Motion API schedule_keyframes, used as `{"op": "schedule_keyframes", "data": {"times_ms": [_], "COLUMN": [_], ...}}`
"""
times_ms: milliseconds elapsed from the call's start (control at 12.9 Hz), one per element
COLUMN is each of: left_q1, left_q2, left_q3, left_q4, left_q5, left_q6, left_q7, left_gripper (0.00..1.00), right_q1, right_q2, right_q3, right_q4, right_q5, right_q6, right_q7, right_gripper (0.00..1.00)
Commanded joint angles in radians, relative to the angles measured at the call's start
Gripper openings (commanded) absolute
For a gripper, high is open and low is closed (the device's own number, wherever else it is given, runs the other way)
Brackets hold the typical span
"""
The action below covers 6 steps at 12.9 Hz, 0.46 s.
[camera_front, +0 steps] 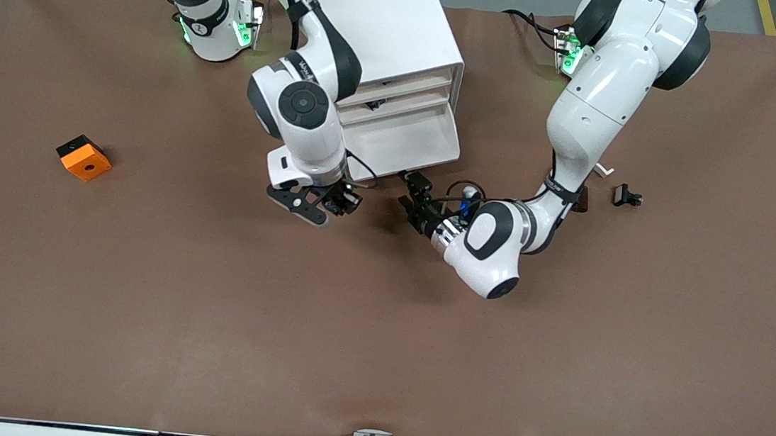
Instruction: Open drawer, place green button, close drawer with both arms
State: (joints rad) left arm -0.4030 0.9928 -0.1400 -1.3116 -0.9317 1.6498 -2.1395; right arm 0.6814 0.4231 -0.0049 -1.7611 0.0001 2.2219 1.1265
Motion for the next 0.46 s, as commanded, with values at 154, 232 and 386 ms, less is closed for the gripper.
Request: {"op": "schedule_keyframes", "data": {"times_ms": [154,232,386], "left_q1": [0.061,0.058,0.062], "left_q2": [-0.010,-0.017,-0.051], "left_q3": [0.028,0.051,0.095], "left_q4": [0.107,0.112,0.112], "left_q5": [0.063,0.104,0.122], "left_q6": [-0.005,-0.004,-0.002], "left_q7": [0.019,0.033,0.113], "left_gripper": [1.00,1.00,1.00], "right_q1": [0.065,0.076,0.110], "right_q2": [-0.026,-0.026,-0.026], "right_q3": [-0.003,-0.003,-0.004], "right_q4": [0.011,0.009,0.006], "right_q5": [0.011,0.011,0.011], "right_q6": [-0.065,-0.077,-0.077], "right_q7": [0.079,0.129,0.211], "right_gripper": [0.00,0.00,0.00]}}
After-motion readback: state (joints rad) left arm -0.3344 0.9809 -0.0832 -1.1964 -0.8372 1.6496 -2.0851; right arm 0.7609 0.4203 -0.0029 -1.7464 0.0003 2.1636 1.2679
